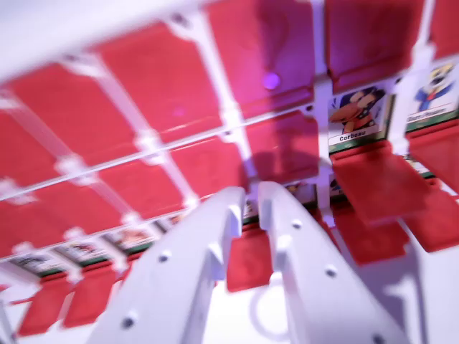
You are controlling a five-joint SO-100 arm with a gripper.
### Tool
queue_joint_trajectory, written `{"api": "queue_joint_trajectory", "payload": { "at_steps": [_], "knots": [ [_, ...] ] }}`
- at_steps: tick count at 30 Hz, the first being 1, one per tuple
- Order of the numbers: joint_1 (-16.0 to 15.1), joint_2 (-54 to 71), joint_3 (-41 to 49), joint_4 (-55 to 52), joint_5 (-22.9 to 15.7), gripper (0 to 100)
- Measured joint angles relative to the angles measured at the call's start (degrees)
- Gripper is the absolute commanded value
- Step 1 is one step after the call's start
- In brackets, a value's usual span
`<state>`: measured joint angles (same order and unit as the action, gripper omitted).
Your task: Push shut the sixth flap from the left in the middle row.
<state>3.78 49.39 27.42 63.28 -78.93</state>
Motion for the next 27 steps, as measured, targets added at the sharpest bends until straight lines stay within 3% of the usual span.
{"api": "queue_joint_trajectory", "payload": {
  "at_steps": [7, 18, 27],
  "knots": [
    [-1.76, 11.95, 6.59, -0.53, -2.11, 2],
    [-5.54, 34.72, 25.22, -0.53, -2.90, 2],
    [-6.06, 53.53, 40.43, -0.53, -5.01, 2]
  ]
}}
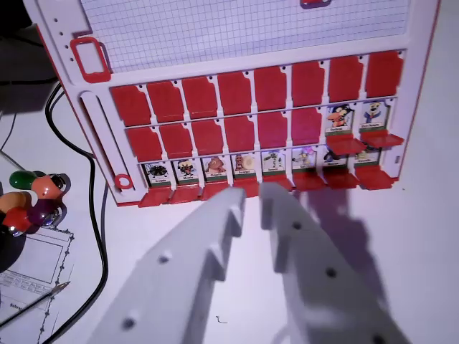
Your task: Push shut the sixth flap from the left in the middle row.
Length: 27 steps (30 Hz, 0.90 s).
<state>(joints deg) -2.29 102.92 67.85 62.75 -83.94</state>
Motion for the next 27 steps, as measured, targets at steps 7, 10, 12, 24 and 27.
{"api": "queue_joint_trajectory", "payload": {
  "at_steps": [7, 10, 12, 24, 27],
  "knots": [
    [0.00, 12.13, 8.61, 0.00, -1.85, 2],
    [0.00, 15.82, 10.28, 0.00, -2.29, 2],
    [0.00, 17.75, 10.55, 0.00, -2.29, 2],
    [-0.26, 26.02, 12.92, 0.79, -2.02, 2],
    [-0.70, 27.33, 13.01, 2.99, -1.14, 2]
  ]
}}
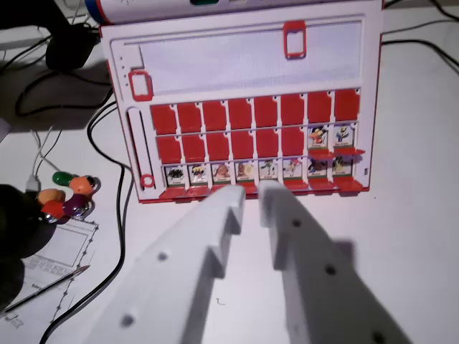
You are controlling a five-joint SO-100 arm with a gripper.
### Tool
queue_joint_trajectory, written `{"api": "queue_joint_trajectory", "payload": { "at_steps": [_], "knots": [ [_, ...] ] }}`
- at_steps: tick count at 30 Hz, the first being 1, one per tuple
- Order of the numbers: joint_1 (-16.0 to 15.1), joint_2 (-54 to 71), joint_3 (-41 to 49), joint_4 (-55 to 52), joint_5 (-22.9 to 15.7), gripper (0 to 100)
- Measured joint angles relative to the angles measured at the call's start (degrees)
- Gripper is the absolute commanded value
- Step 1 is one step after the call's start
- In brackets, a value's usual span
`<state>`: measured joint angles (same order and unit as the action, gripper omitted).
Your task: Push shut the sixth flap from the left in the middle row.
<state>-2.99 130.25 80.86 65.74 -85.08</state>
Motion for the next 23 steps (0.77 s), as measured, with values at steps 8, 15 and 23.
{"api": "queue_joint_trajectory", "payload": {
  "at_steps": [8, 15, 23],
  "knots": [
    [0.09, 2.20, 0.00, 2.90, 1.14, 2],
    [0.09, 3.52, 0.00, 3.52, 1.23, 2],
    [-0.53, 3.60, 1.23, 3.52, 1.93, 2]
  ]
}}
